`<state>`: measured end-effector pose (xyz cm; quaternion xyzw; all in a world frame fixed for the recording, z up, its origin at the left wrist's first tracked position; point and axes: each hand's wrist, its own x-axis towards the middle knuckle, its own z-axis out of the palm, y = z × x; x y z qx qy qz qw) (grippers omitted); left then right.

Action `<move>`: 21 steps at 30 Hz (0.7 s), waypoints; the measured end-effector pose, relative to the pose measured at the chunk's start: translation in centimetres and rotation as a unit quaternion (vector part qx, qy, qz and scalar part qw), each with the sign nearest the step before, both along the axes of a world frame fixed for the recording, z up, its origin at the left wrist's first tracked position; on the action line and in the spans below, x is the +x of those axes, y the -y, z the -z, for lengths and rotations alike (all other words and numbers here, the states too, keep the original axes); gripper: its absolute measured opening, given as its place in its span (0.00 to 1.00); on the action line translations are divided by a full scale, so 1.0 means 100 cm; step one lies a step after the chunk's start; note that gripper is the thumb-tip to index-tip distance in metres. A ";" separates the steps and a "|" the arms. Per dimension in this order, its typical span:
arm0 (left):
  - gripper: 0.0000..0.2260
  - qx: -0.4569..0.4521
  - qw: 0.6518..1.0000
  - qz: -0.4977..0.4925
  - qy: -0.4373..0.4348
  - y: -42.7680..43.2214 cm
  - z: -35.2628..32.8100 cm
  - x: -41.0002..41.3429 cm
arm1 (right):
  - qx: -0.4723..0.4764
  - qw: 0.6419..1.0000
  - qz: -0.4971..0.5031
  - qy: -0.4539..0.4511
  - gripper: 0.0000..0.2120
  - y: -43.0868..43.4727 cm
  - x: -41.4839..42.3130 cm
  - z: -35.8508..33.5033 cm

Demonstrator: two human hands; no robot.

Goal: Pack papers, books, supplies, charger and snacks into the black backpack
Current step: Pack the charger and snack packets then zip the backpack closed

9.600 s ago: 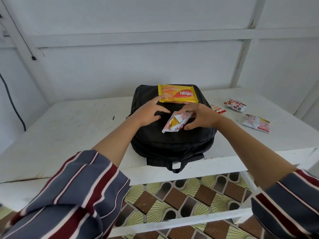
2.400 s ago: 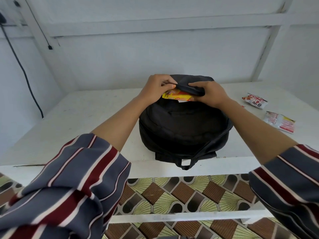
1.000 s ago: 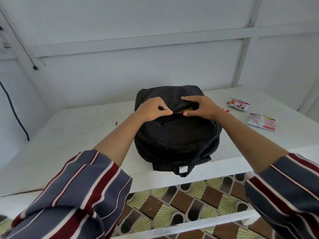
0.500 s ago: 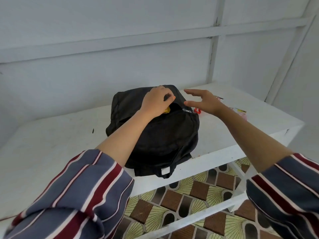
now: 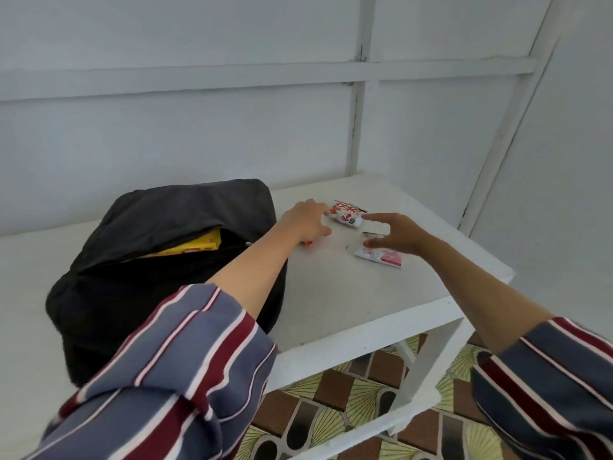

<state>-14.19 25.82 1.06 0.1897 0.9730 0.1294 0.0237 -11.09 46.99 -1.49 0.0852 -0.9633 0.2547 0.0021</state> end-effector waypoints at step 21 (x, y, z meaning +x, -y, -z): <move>0.27 -0.152 0.981 -0.094 0.075 -0.022 0.051 -0.048 | 0.039 0.995 -0.073 0.049 0.34 -0.030 -0.033 0.048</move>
